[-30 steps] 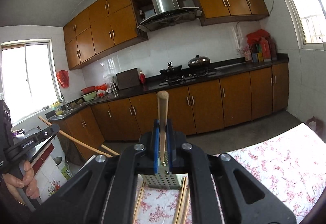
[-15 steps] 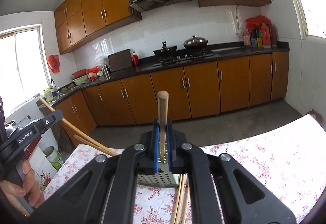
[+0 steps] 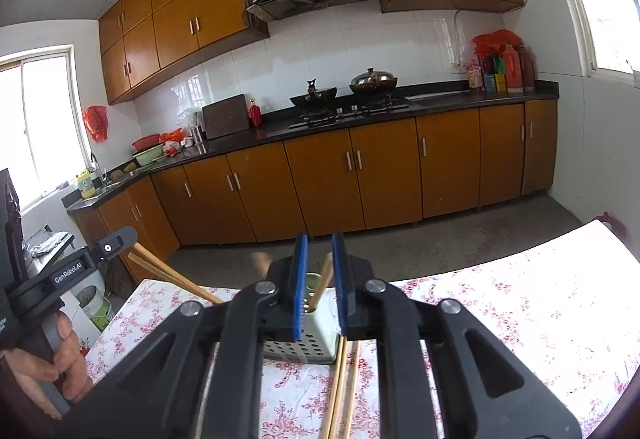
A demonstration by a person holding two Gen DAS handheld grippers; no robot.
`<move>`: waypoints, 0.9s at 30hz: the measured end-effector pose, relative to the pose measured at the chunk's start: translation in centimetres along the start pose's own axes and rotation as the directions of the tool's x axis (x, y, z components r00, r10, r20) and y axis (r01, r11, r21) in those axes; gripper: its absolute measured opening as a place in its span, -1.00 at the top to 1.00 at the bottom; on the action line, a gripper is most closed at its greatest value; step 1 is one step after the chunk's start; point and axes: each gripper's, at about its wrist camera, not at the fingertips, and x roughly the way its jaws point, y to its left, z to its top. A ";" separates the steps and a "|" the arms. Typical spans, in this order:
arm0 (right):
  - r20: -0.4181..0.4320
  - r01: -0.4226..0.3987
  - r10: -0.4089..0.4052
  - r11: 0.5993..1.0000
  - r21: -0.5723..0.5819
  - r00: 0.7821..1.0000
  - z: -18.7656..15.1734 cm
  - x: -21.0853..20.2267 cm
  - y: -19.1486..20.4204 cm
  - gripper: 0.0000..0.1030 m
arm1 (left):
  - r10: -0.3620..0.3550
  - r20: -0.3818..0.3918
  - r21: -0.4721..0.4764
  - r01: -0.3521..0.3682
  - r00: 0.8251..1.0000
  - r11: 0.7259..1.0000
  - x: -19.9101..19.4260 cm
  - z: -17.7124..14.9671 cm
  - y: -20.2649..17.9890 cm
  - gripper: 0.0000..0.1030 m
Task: Organize utensils
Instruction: 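Move the left tool's chopstick over the holder and open it while the right tool releases its own, then lower the left tool onto a third chopstick and close it while the right tool grasps one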
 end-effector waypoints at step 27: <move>-0.516 0.070 -0.048 0.997 0.023 0.855 -21.0 5.3 -2.4 0.65 | 0.183 -0.338 0.005 -0.193 0.923 0.981 -0.9 -15.2 8.8 0.56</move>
